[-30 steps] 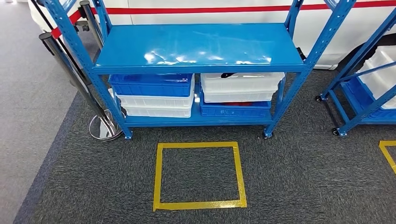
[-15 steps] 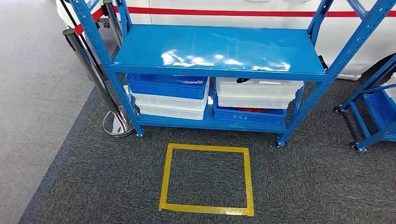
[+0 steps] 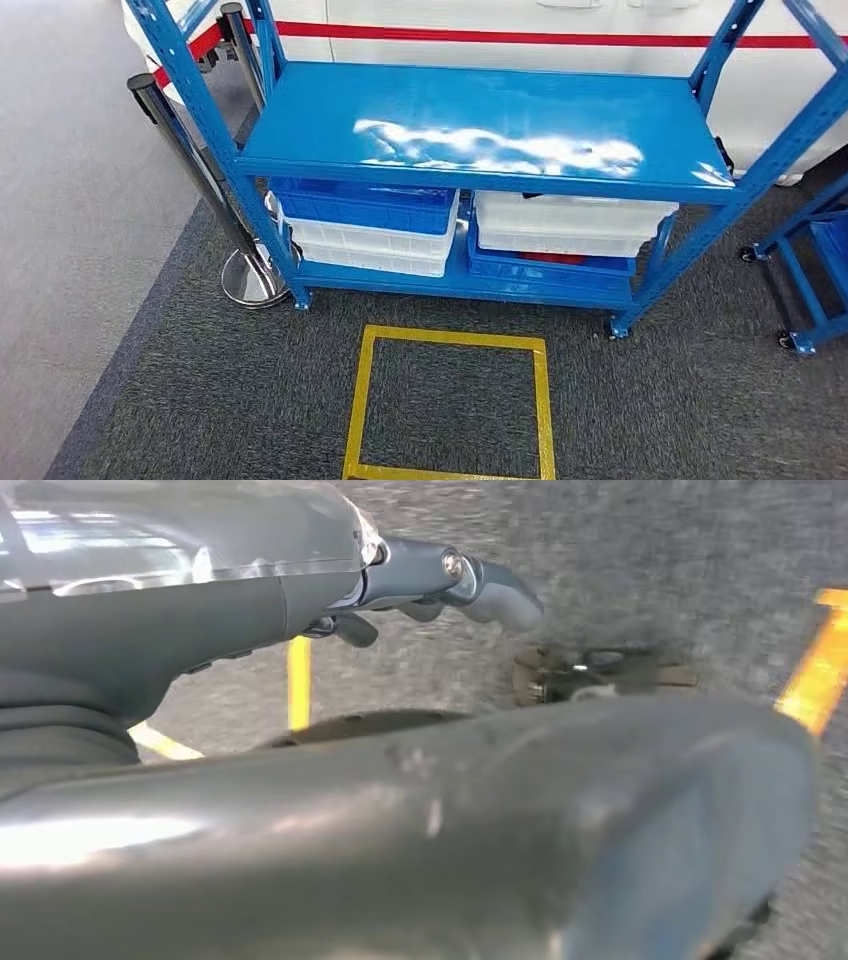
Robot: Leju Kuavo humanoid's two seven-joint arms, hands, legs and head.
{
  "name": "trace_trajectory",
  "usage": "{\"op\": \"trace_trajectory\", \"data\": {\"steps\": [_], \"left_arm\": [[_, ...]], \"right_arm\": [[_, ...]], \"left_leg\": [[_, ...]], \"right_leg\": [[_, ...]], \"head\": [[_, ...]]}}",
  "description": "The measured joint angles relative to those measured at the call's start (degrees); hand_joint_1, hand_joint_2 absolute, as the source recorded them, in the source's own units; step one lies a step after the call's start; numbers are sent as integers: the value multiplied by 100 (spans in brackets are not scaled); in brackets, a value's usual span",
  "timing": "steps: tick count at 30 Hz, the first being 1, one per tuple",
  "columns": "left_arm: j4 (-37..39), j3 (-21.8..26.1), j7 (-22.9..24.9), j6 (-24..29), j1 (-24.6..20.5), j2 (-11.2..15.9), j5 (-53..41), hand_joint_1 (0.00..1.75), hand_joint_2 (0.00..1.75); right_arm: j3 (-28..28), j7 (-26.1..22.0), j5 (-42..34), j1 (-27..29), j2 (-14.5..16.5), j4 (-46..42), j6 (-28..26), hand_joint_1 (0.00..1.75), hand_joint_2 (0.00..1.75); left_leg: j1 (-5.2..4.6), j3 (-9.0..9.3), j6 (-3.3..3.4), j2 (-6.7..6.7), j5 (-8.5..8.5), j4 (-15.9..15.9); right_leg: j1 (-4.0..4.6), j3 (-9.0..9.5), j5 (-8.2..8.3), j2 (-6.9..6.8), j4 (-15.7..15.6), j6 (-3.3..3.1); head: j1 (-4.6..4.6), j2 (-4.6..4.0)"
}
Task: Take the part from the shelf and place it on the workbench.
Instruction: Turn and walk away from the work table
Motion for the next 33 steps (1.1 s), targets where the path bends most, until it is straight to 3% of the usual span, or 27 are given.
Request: {"op": "trace_trajectory", "data": {"steps": [2, 3, 4, 5, 7, 8, 9, 10, 11, 12, 13, 14, 16, 18, 24, 28, 33], "left_arm": [[0, 1, 26, 0, -8, 5, 1, 0, 0], [0, 1, 38, 4, -11, 9, 1, 0, 0], [0, 1, 54, 7, -12, 11, 1, 0, 0], [0, 1, 71, 7, -12, 13, 1, 0, 0], [0, 1, 106, -2, -10, 13, 1, 0, 0], [0, 0, 120, -7, -7, 13, 1, 0, 0], [0, 0, 133, -8, -5, 13, 1, 0, 0], [0, 0, 148, -8, -3, 13, 0, 0, 0], [0, 0, 163, -7, -3, 13, 0, 0, 0], [0, 0, 180, -6, -4, 13, -1, 0, 0], [0, 0, 199, -4, -6, 14, -1, 0, 0], [0, 0, 218, 9, -9, 14, -1, 0, 0], [0, -4, 267, 71, -14, 18, -7, 0, 87], [0, -32, 316, 176, -20, 22, -26, 0, 175], [0, -266, 393, 399, -36, 22, -115, 0, 175], [0, -344, 401, 422, -36, 21, -127, 0, 175], [0, -447, 580, 540, -33, 22, -197, 0, 175]], "right_arm": [[16, -11, 27, -34, 7, -2, 6, 0, 0], [22, -15, 38, -41, 8, -3, 7, 0, 0], [28, -15, 49, -39, 8, -3, 8, 0, 0], [31, -15, 57, -35, 9, -2, 9, 0, 0], [39, -11, 68, -30, 9, -1, 11, 0, 0], [45, -8, 69, -25, 9, -1, 11, 0, 0], [53, -4, 71, -20, 9, 0, 13, 0, 0], [62, 1, 73, -12, 9, 1, 19, 0, 0], [70, 7, 77, 1, 9, 5, 31, 0, 0], [76, 12, 82, 8, 10, 10, 48, 0, 0], [80, 15, 87, 4, 11, 14, 66, 0, 0], [83, 18, 91, 2, 13, 17, 79, 0, 0], [87, 17, 94, -11, 30, 16, 74, 0, 0], [89, 17, 95, -7, 45, 17, 5, 0, 0], [86, -39, 96, -27, 59, 16, -212, 0, 0], [86, -52, 99, -28, 64, 16, -216, 0, 175], [86, -131, 111, -27, 65, 17, -197, 0, 175]], "left_leg": [[30, 188, 59, -21, -58, -174], [49, 309, 80, -30, -78, -272], [57, 425, 99, -30, -108, -353], [59, 525, 114, -38, -148, -401], [64, 695, 115, -69, -258, -429], [68, 777, 107, -87, -322, -426], [74, 860, 93, -101, -388, -420], [80, 940, 73, -110, -455, -412], [81, 1007, 43, -115, -523, -395], [77, 1050, 8, -121, -587, -373], [70, 1073, -35, -123, -652, -354], [62, 1086, -75, -122, -693, -323], [59, 1105, -50, -109, -737, -305], [65, 1136, 28, -98, -757, -334], [77, 1209, -12, -90, -803, -447], [85, 1228, -81, -85, -810, -470], [91, 1238, -140, -82, -816, -470]], "right_leg": [[-13, -219, 279, 9, 465, 62], [-19, -455, 381, 22, 843, 83], [-25, -720, 359, 34, 1203, 93], [-28, -976, 212, 44, 1471, 107], [-34, -1353, -237, 49, 1640, 136], [-39, -1454, -332, 49, 1550, 157], [-45, -1497, -263, 48, 1352, 177], [-53, -1487, -5, 48, 1052, 189], [-59, -1461, 365, 48, 715, 188], [-54, -1439, 665, 47, 456, 158], [-44, -1426, 897, 49, 294, 110], [-37, -1421, 1006, 56, 227, 56], [-23, -1394, 1033, 71, 224, 11], [-6, -1377, 1023, 78, 215, -6], [20, -1355, 952, 75, 217, -96], [26, -1339, 939, 72, 219, -107], [28, -1323, 939, 72, 219, -107]], "head": [[10, 0], [18, 0], [25, 0], [30, 0], [32, 0], [32, 0], [33, 0], [33, 0], [36, 0], [37, 0], [37, 0], [36, 0], [30, 0], [28, 0], [27, 0], [27, 0], [28, 0]]}}
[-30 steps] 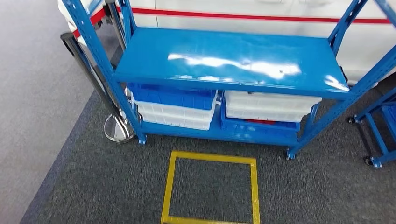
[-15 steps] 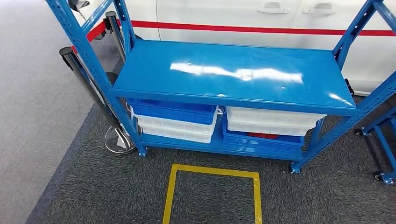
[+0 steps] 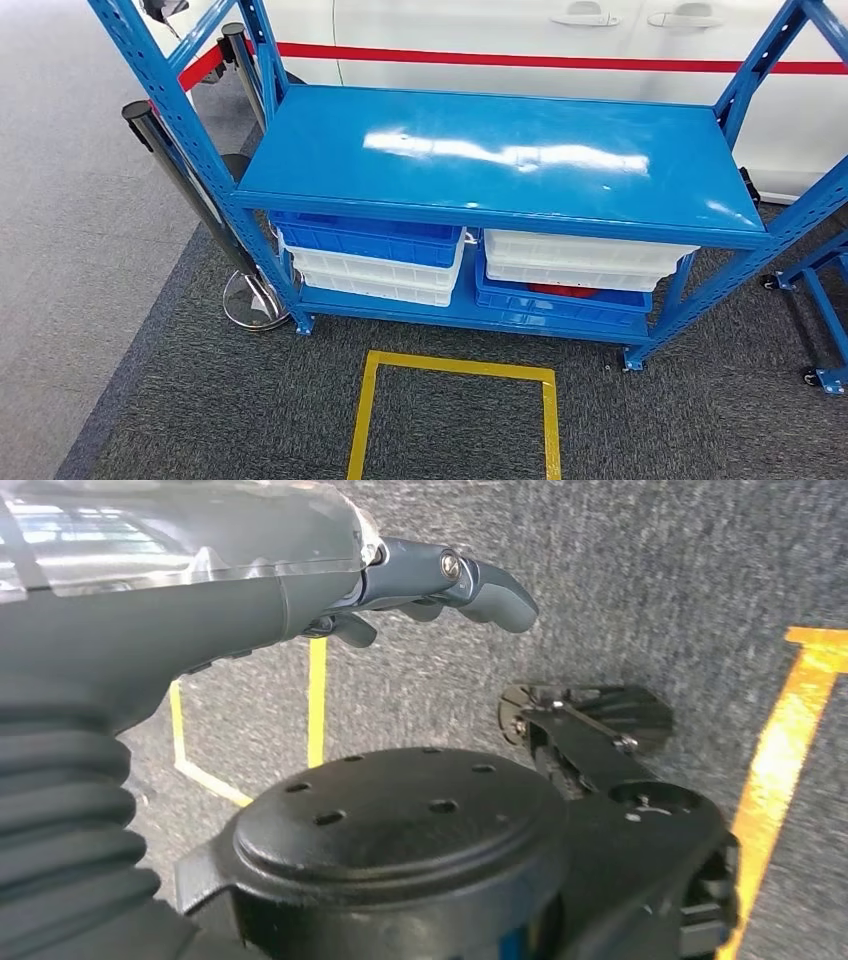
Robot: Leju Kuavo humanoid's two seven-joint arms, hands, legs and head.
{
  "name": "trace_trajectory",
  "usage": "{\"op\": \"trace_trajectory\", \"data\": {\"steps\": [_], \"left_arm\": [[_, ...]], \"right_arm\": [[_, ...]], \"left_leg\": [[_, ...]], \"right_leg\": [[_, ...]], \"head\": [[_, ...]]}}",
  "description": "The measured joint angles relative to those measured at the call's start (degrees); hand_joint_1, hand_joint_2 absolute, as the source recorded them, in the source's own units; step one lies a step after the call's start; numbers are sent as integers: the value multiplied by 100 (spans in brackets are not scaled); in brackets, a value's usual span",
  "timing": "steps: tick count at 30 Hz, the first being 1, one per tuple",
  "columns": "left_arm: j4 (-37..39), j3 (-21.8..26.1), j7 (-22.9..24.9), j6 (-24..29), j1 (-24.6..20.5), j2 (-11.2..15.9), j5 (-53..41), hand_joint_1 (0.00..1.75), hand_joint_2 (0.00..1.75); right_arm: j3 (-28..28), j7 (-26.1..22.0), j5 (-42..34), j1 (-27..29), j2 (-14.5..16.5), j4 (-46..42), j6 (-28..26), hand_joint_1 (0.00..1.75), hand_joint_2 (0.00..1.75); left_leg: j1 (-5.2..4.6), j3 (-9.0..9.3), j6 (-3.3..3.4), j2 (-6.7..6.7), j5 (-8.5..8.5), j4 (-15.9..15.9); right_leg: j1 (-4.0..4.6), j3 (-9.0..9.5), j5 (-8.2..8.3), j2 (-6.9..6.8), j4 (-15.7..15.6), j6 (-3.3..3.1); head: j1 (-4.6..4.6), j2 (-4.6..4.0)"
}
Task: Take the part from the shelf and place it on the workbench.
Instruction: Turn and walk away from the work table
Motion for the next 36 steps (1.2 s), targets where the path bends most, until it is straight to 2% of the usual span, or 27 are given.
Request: {"op": "trace_trajectory", "data": {"steps": [8, 12, 21, 25, 28, 29, 30, 32, 33, 34, 35, 36], "left_arm": [[0, -140, 258, -21, -2, 13, -120, 0, 175], [0, -179, 262, -27, -13, 19, -142, 0, 0], [0, -251, -7, -144, -12, 45, -88, 0, 0], [0, -250, -114, -149, -12, 81, -80, 0, 0], [-1, -250, -174, -152, -14, 90, -80, 0, 0], [-1, -250, -183, -156, -17, 89, -80, 0, 0], [-2, -250, -190, -160, -18, 87, -80, 0, 0], [-2, -250, -197, -166, -13, 87, -79, 0, 0], [-2, -250, -199, -167, -6, 89, -79, 0, 0], [-2, -250, -199, -167, 0, 89, -79, 0, 0], [-2, -250, -199, -168, 4, 88, -79, 0, 0], [-2, -250, -199, -171, 6, 87, -79, 0, 0]], "right_arm": [[-11, 95, -27, -9, 4, 1, 68, 0, 175], [-13, 136, -34, -11, 4, -1, 67, 0, 0], [-36, 114, -41, -23, 5, -2, -2, 0, 0], [-62, 113, -37, -28, 21, -2, -4, 0, 0], [-67, 114, -27, -36, 32, -1, 0, 0, 0], [-69, 114, -25, -40, 32, -1, 1, 0, 0], [-73, 115, -24, -46, 32, -1, 1, 0, 0], [-85, 115, -24, -53, 28, -2, 1, 0, 0], [-91, 115, -24, -54, 27, -2, 1, 0, 0], [-95, 115, -24, -54, 26, -2, 1, 0, 0], [-98, 115, -24, -52, 25, -2, 1, 0, 0], [-99, 115, -24, -50, 22, -2, 1, 0, 0]], "left_leg": [[-7, 21, -5, 2, -4, 4], [-8, 23, -4, 2, -5, 6], [-10, 23, 4, 3, -16, 20], [-40, 10, 102, 4, -34, 50], [-30, 62, 196, 11, 57, -91], [-10, 98, 221, 12, 105, -160], [11, 126, 233, 13, 144, -210], [22, 130, 241, 22, 181, -243], [21, 121, 238, 28, 181, -235], [22, 119, 229, 32, 175, -224], [29, 123, 211, 30, 162, -208], [44, 138, 181, 23, 139, -183]], "right_leg": [[-8, 33, 4, 0, -16, 7], [-9, 37, 5, 0, -20, 9], [-19, 39, 8, 1, -30, 19], [-55, 46, 38, 0, -59, 92], [-53, 59, 171, -6, 2, 178], [-45, 26, 140, -6, 81, 194], [-40, -47, 11, -1, 220, 199], [-40, -326, -383, 9, 769, 208], [-50, -475, -539, 10, 1080, 233], [-64, -568, -605, 7, 1281, 262], [-81, -574, -561, 4, 1301, 292], [-101, -473, -406, 2, 1102, 315]], "head": [[1, 0], [1, 0], [1, 0], [-4, 0], [-2, 0], [1, 0], [9, 0], [21, 0], [26, 0], [26, 0], [26, 0], [27, 0]]}}
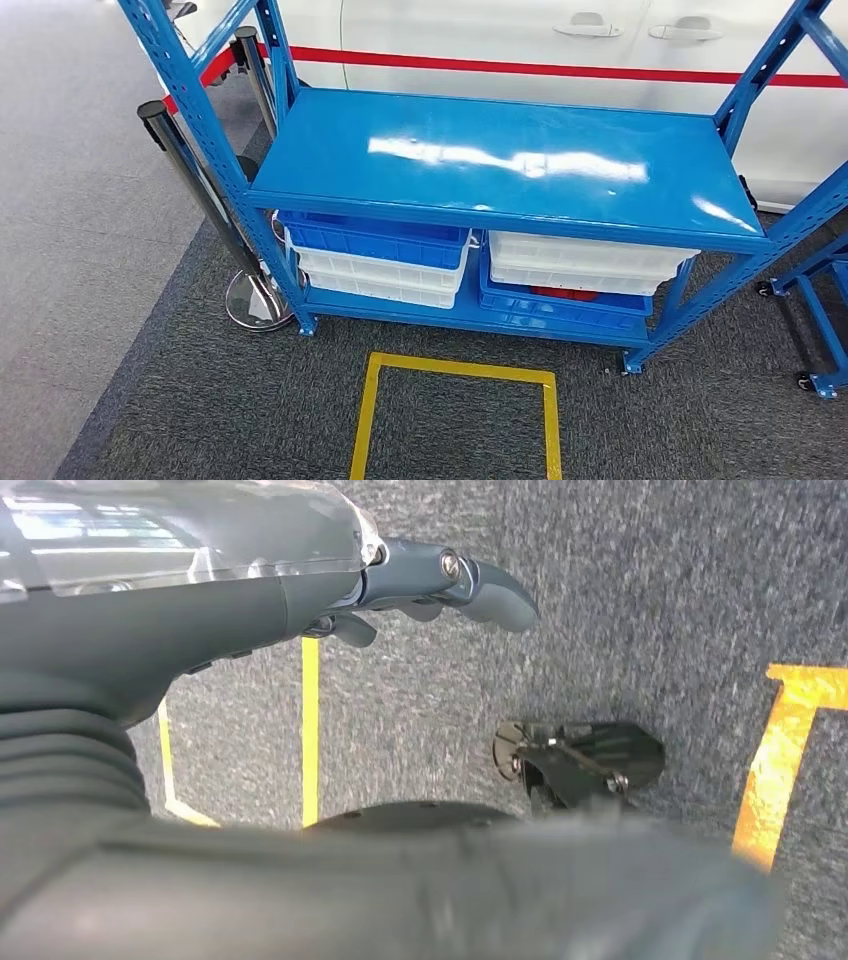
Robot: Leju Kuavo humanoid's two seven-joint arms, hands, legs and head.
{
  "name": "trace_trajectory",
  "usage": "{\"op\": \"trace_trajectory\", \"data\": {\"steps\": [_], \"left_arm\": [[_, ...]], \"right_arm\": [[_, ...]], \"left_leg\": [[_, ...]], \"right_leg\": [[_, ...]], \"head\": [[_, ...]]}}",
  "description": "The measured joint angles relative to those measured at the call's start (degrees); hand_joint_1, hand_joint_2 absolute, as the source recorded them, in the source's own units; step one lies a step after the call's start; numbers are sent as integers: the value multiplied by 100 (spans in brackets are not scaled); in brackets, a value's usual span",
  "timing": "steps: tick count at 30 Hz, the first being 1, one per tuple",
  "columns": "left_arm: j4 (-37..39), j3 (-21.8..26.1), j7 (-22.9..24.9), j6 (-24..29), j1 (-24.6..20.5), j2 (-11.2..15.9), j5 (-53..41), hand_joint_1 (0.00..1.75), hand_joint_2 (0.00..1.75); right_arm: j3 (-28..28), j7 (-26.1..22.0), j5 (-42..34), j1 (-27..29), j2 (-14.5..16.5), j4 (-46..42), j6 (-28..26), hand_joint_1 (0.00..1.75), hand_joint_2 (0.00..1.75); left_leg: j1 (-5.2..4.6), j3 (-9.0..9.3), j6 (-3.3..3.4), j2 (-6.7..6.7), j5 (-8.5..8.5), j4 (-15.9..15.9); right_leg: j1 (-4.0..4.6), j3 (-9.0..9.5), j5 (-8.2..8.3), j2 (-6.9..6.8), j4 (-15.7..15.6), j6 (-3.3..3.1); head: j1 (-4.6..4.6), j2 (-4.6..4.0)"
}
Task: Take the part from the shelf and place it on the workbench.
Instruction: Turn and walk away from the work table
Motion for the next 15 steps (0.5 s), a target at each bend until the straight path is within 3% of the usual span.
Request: {"op": "trace_trajectory", "data": {"steps": [2, 3, 5, 8, 10, 13, 14, 15], "left_arm": [[0, 0, -1, -4, -3, 0, 0, 0, 0], [0, 0, -1, -5, -8, 1, 0, 0, 0], [0, 0, -1, -5, -23, 3, 1, 0, 0], [0, 0, -8, -14, -35, 3, 8, 0, 0], [0, 0, -24, -38, -53, 4, 28, 0, 0], [0, 1, -54, -96, -67, 3, 77, 0, 0], [0, 3, -58, -109, -62, 3, 104, 0, 0], [0, 8, -60, -113, -53, 3, 132, 0, 0]], "right_arm": [[-3, 1, 0, 6, -9, 3, 1, 0, 0], [-4, 1, 0, 5, -13, 4, 1, 0, 0], [-5, -1, 2, 3, -14, 3, 1, 0, 0], [-7, 7, 3, 18, -16, -1, 1, 0, 0], [-10, 19, 2, 22, -16, 0, 0, 0, 0], [-13, 32, 7, 6, -16, 0, 2, 0, 0], [-14, 38, 12, 2, -16, 0, 5, 0, 0], [-15, 44, 22, 1, -16, 0, 10, 0, 0]], "left_leg": [[33, 27, -85, -15, -74, 77], [39, 11, -134, -19, -117, 125], [32, -25, -222, -13, -209, 193], [42, 18, -305, -2, -267, 324], [57, -218, -338, 23, -410, 795], [59, -934, -364, 40, -789, 1811], [57, -1077, -350, 41, -771, 1898], [50, -1122, -320, 41, -611, 1784]], "right_leg": [[-31, 328, 341, 12, -703, 30], [-25, 432, 376, 18, -960, 1], [5, 453, 278, 30, -1084, -107], [10, 543, 291, -8, -1077, -286], [17, 631, 283, -39, -1080, -356], [50, 683, 195, -35, -1085, -397], [66, 718, 145, -22, -1087, -401], [83, 775, 99, -17, -1088, -401]], "head": [[4, 0], [8, 0], [9, 0], [8, 0], [-5, 0], [-16, 0], [-17, 0], [-16, 0]]}}
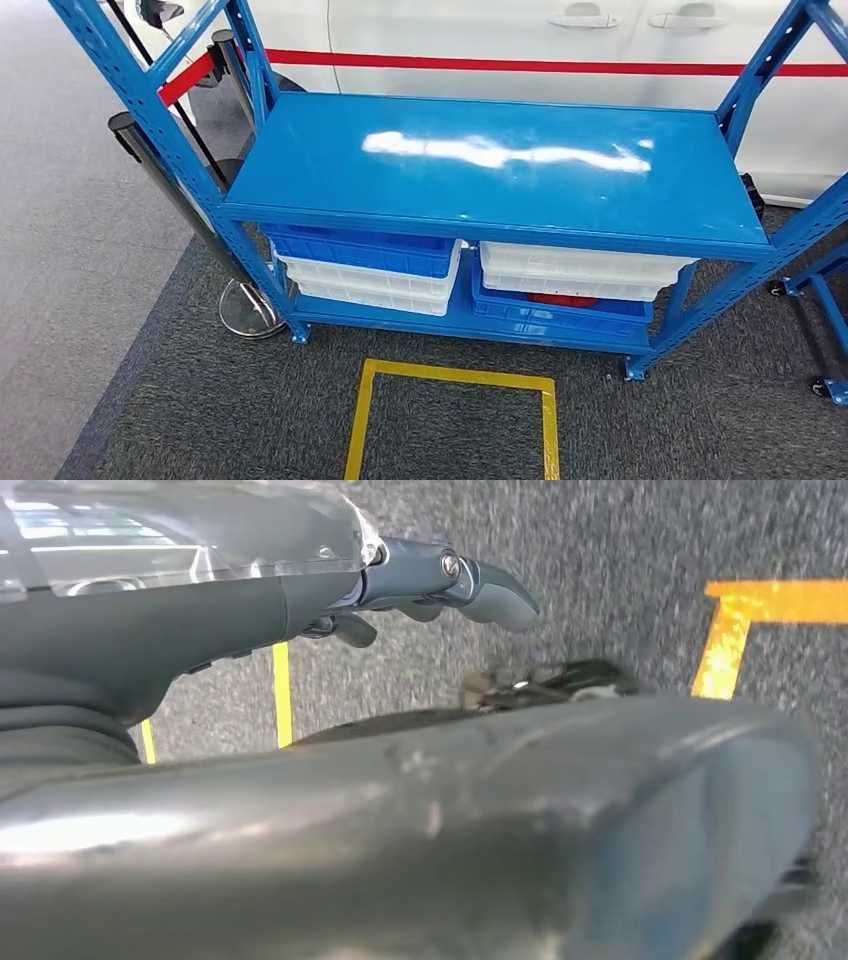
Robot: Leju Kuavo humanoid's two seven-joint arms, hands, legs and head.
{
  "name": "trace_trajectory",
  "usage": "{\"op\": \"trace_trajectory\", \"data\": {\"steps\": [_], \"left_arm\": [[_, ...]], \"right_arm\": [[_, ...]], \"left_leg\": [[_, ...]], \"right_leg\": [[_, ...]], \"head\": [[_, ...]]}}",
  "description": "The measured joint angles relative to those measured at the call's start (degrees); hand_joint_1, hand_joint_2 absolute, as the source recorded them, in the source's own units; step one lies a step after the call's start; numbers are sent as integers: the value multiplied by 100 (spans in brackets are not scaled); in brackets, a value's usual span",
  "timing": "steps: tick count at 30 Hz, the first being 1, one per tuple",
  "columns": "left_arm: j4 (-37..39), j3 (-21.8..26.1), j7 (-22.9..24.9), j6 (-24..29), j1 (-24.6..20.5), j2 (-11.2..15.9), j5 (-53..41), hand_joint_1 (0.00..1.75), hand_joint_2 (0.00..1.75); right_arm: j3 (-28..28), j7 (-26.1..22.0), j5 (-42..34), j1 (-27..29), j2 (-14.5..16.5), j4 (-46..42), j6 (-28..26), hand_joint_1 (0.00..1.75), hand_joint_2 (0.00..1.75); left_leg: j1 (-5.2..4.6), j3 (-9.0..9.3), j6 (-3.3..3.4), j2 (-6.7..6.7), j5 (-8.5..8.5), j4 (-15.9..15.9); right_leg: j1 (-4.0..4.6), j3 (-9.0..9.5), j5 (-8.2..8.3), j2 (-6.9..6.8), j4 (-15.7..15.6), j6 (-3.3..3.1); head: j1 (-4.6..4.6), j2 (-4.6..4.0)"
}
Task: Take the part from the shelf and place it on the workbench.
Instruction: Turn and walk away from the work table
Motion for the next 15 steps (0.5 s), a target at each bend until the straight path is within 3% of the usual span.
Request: {"op": "trace_trajectory", "data": {"steps": [2, 4, 5, 9, 15], "left_arm": [[1, 14, 8, 7, 23, 3, 39, 0, 0], [1, 20, 53, 21, 26, 14, 43, 0, 0], [1, 20, 91, 31, 25, 19, 43, 0, 0], [0, 26, 191, 38, 30, 6, 63, 0, 0], [0, 32, 212, 30, 13, 7, 71, 0, 0]], "right_arm": [[-2, 20, 24, 17, 1, 2, 18, 0, 0], [-3, 43, 50, 20, 7, 7, 49, 0, 0], [-2, 53, 63, 15, 10, 9, 64, 0, 0], [-2, 63, 117, 0, 10, 9, 91, 0, 0], [-1, 58, 145, -8, 7, 9, 93, 0, 0]], "left_leg": [[-41, 129, 111, 11, 569, -641], [-110, 208, 228, 37, 829, -1100], [-138, 200, 262, 46, 869, -1177], [-128, 214, 150, 31, 977, -1274], [-138, 218, 179, 22, 958, -1276]], "right_leg": [[22, 130, -76, -7, -6, 6], [21, 181, -107, -16, -10, 39], [14, 173, -117, -13, -17, 66], [26, 210, -159, -16, -47, 88], [17, 233, -163, -17, -91, 107]], "head": [[5, 0], [12, 0], [14, 0], [24, 0], [25, 0]]}}
